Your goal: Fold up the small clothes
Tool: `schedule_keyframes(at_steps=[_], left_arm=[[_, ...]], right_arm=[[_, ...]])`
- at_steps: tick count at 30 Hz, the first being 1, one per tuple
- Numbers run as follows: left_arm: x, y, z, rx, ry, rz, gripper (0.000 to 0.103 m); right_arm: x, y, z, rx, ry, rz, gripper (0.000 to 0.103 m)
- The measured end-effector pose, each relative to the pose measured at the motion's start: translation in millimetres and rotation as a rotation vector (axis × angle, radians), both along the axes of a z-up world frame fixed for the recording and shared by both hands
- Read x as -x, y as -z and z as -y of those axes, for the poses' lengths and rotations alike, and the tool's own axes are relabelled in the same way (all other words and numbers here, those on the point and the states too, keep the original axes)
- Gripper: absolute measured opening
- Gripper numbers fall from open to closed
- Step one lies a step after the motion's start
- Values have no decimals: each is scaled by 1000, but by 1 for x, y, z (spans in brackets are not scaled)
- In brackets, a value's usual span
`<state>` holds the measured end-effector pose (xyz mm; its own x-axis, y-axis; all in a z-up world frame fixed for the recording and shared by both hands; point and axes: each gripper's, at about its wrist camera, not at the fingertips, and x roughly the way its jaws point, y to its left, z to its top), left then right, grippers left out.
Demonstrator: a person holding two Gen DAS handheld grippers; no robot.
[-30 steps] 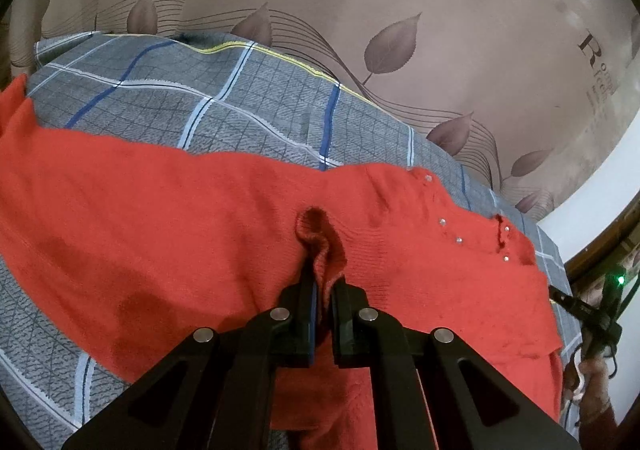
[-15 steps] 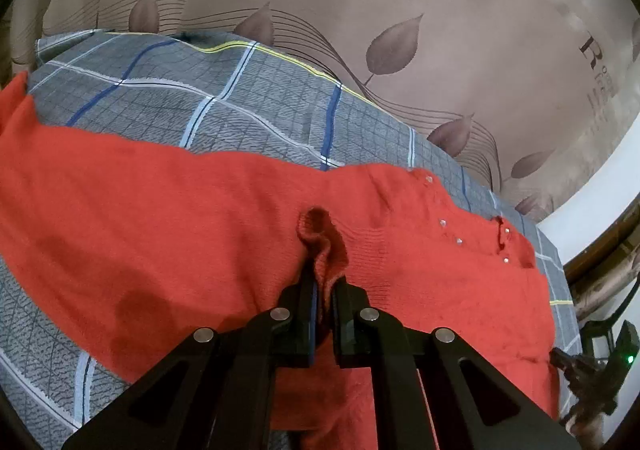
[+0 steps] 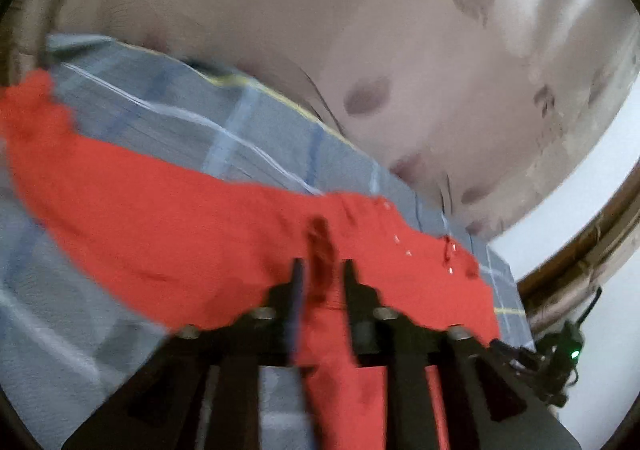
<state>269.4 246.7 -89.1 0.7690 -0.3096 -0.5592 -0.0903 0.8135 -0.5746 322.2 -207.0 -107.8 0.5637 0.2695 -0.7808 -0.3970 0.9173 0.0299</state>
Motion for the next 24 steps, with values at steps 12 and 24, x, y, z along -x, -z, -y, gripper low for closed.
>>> schedule_keyframes(at_steps=[12, 24], left_arm=[[21, 13, -208, 87, -247, -149, 62], [-36, 43, -236, 96, -354, -202, 32]], right_arm=[[3, 2, -6, 18, -6, -9, 71], [2, 3, -12, 65, -5, -10, 78]])
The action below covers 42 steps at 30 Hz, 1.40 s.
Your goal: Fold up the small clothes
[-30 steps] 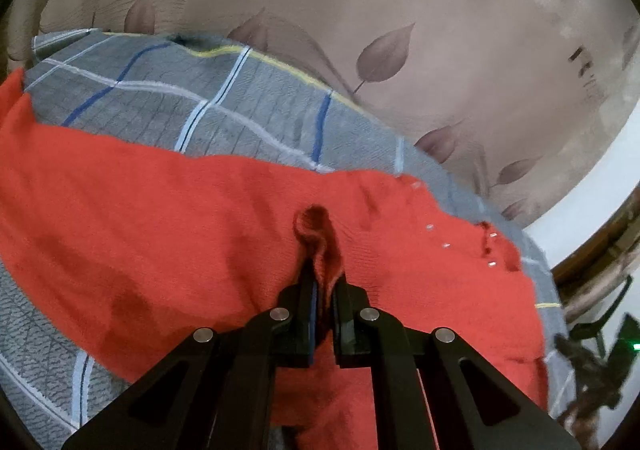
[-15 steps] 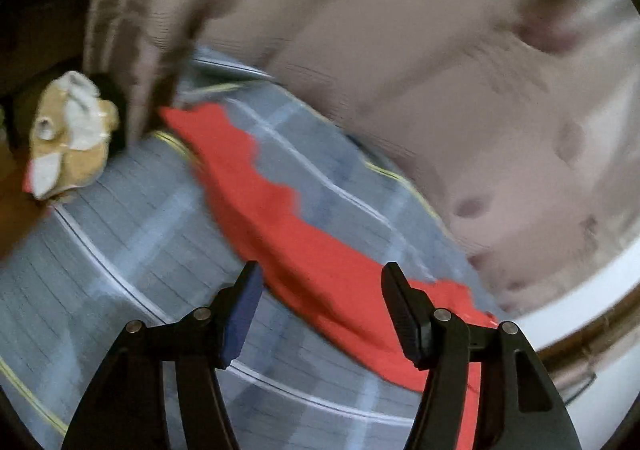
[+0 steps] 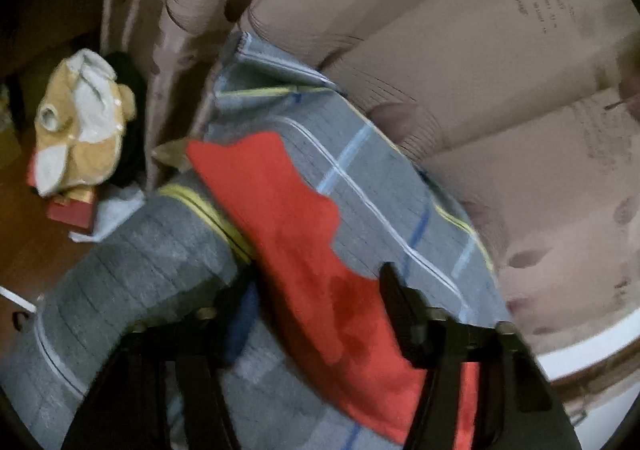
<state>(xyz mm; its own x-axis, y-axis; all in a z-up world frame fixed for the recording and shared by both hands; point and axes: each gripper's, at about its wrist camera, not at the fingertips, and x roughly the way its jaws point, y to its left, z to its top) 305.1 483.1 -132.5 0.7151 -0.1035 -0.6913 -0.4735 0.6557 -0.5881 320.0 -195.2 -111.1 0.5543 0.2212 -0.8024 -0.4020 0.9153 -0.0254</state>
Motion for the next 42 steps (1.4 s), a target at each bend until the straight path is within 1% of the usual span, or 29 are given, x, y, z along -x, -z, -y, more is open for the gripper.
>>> schedule_keyframes(at_steps=[1, 2, 3, 4, 5, 7, 9, 10, 11, 13, 14, 16, 18, 19, 20, 22, 25, 29, 30, 31, 32, 33, 34, 35, 36, 37, 38, 39, 42], left_arm=[[-3, 1, 0, -6, 0, -20, 4], [-3, 0, 1, -3, -17, -12, 5], [0, -7, 4, -5, -34, 21, 5], [4, -23, 14, -14, -37, 79, 5], [7, -36, 22, -27, -24, 116, 5], [10, -79, 58, -79, 48, 221, 5], [10, -115, 94, -109, 115, 289, 5], [9, -136, 120, -115, 163, 327, 5], [7, -149, 139, -124, 198, 352, 4], [4, -179, 193, -176, 283, 408, 5], [1, -188, 215, -190, 322, 425, 5], [-9, -199, 271, -211, 410, 445, 5], [-17, -197, 315, -222, 479, 443, 5], [-23, -189, 348, -231, 529, 436, 5], [-27, -182, 370, -236, 562, 429, 5], [-37, -158, 423, -220, 652, 399, 5], [-55, -117, 477, -190, 730, 360, 5], [-68, -65, 531, -171, 862, 369, 5], [-70, -53, 540, -157, 892, 352, 11], [-70, -47, 546, -140, 911, 338, 14], [-72, -39, 552, -118, 930, 317, 27], [-72, -33, 556, -116, 938, 295, 52], [-72, -34, 560, -135, 929, 287, 65], [-69, -37, 563, -160, 911, 302, 76], [-61, -43, 562, -191, 887, 340, 82], [-55, -48, 562, -209, 875, 366, 87], [-50, -55, 560, -226, 863, 386, 95], [-44, -62, 557, -240, 851, 398, 99], [-34, -76, 533, -253, 827, 405, 100]], right_arm=[[0, 0, 0, 2, 1, 0, 78], [-1, 0, 0, 3, 2, 0, 78], [0, 0, 0, 1, 2, 1, 78], [-1, 0, 1, -7, 3, -1, 78], [-1, -1, 2, -14, 3, -2, 78], [-2, -2, 7, -49, 7, -6, 78], [-2, -4, 13, -84, 14, -7, 78], [-2, -5, 18, -116, 21, -7, 78], [-2, -7, 21, -139, 27, -5, 78], [-1, -11, 32, -195, 56, 7, 83], [-1, -12, 38, -222, 72, 12, 86], [-2, -17, 55, -315, 103, 20, 87], [-2, -19, 69, -393, 135, 22, 87], [-3, -19, 80, -447, 165, 19, 87], [-4, -19, 88, -483, 188, 16, 87], [-6, -17, 102, -546, 237, 5, 87], [-6, -16, 109, -596, 256, -4, 87], [-4, -18, 108, -603, 243, 8, 88], [-3, -19, 108, -600, 239, 11, 88], [-2, -19, 107, -597, 231, 15, 88], [-2, -20, 107, -597, 227, 18, 88], [-2, -20, 106, -596, 223, 21, 89], [-1, -20, 106, -596, 222, 25, 89], [-2, -20, 106, -597, 221, 27, 90], [-2, -20, 106, -599, 220, 28, 90], [-2, -20, 107, -603, 219, 30, 91], [-1, -20, 107, -604, 222, 32, 91], [-1, -20, 108, -607, 224, 33, 91], [0, -20, 110, -617, 232, 33, 91]])
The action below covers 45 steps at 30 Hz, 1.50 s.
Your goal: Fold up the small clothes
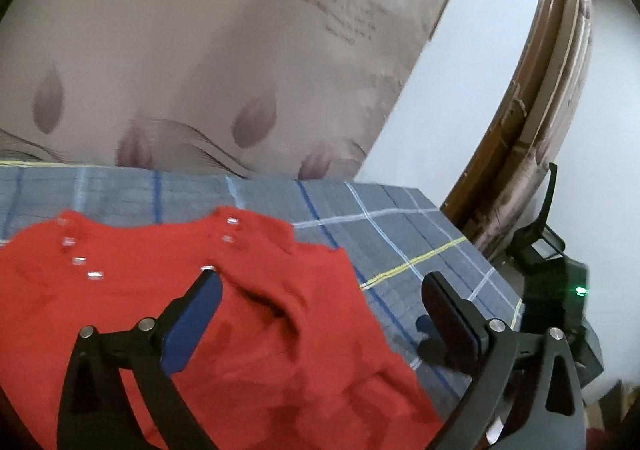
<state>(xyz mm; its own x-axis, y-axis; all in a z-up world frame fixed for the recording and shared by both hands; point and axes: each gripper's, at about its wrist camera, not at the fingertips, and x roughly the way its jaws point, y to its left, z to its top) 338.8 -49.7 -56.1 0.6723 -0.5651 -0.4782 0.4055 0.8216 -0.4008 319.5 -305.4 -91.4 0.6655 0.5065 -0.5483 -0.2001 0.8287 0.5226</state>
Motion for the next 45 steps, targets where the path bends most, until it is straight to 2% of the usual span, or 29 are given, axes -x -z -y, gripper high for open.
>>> schedule_keyframes(at_steps=[4, 7, 8, 10, 13, 14, 15, 16, 17, 18, 21, 23, 25, 26, 28, 29, 30, 33, 34, 35, 36, 38, 41, 42, 43, 44, 45], left_arm=[[17, 11, -70, -2, -170, -31, 100], [18, 37, -122, -31, -299, -96, 100], [18, 48, -142, 18, -342, -139, 100], [22, 66, -171, 154, -390, -176, 100], [30, 74, -185, 235, -415, -168, 100], [32, 73, -183, 221, -421, -157, 100], [34, 73, -181, 203, -424, -156, 100], [34, 72, -181, 197, -419, -162, 100], [34, 73, -182, 198, -415, -167, 100], [34, 74, -184, 211, -413, -171, 100], [36, 73, -188, 233, -414, -169, 100], [35, 72, -184, 222, -417, -169, 100], [34, 72, -181, 220, -418, -170, 100], [34, 72, -182, 224, -417, -170, 100], [33, 71, -181, 232, -419, -169, 100], [33, 72, -181, 233, -420, -170, 100], [34, 72, -181, 232, -420, -170, 100], [34, 72, -182, 233, -419, -170, 100], [34, 72, -182, 234, -420, -169, 100], [34, 72, -182, 233, -421, -169, 100], [34, 72, -182, 232, -424, -168, 100], [35, 72, -183, 232, -435, -163, 100], [40, 70, -186, 229, -473, -142, 100], [43, 68, -187, 229, -497, -126, 100], [45, 67, -189, 230, -512, -116, 100], [47, 66, -192, 233, -535, -107, 100], [48, 67, -194, 238, -550, -109, 100]], right_arm=[[-2, -9, -8, 40, 24, -23, 91], [-15, -30, -49, 171, -30, -5, 91], [-21, -36, -64, 214, -43, 2, 91], [-41, -42, -105, 340, -70, -18, 91], [-77, -31, -152, 550, -71, -69, 90], [-87, -22, -162, 625, -68, -95, 81], [-97, -12, -165, 673, -56, -127, 50], [-101, -6, -159, 668, -37, -156, 32], [-101, -4, -146, 626, -7, -175, 20], [-97, -5, -131, 560, 25, -172, 19], [-70, -1, -59, 275, 139, -179, 21], [-57, 13, -17, -4, 107, -197, 21], [-50, 23, 5, -167, 65, -210, 25], [-48, 24, 9, -187, 53, -208, 27], [-47, 23, 10, -207, 29, -197, 42], [-48, 23, 11, -226, 18, -188, 55], [-50, 22, 11, -236, 17, -181, 61], [-55, 21, 14, -265, 20, -169, 62], [-57, 19, 14, -255, 26, -165, 61], [-59, 19, 15, -218, 40, -167, 45], [-64, 19, 13, -181, 51, -185, 9], [-78, 23, 11, -177, 63, -251, 8], [-92, -1, -7, -219, 16, -224, 8], [-94, -14, -11, -286, -17, -189, 7], [-92, -35, -10, -431, -68, -100, 7], [-84, -56, -4, -520, -101, 19, 5], [-79, -67, 0, -491, -83, 87, 5]])
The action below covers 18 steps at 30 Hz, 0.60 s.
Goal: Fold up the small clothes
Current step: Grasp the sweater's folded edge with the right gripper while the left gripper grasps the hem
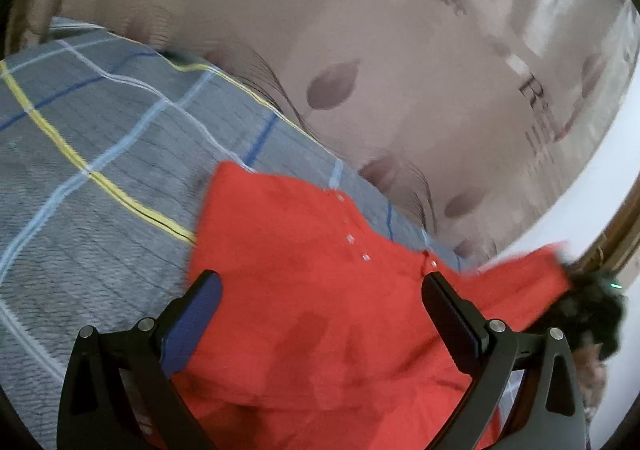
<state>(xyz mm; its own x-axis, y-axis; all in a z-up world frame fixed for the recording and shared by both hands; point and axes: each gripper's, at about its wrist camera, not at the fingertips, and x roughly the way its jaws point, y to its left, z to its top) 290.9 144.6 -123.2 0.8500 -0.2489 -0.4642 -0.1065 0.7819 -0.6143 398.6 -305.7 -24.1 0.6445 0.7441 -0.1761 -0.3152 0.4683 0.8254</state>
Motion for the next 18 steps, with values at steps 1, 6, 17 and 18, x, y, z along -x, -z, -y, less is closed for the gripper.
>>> schedule_keyframes(at_steps=[1, 6, 17, 18], left_arm=[[-1, 3, -3, 12, -7, -14, 100], [-2, 7, -11, 38, -37, -36, 100], [-3, 6, -10, 29, -47, -46, 100], [-3, 6, -11, 29, -54, -47, 100]], right_arm=[[-4, 3, 6, 71, 46, -13, 5], [-19, 93, 27, 173, 54, -307, 7], [-6, 115, 67, 86, 69, -345, 10], [-10, 116, 58, 99, 69, -366, 10]])
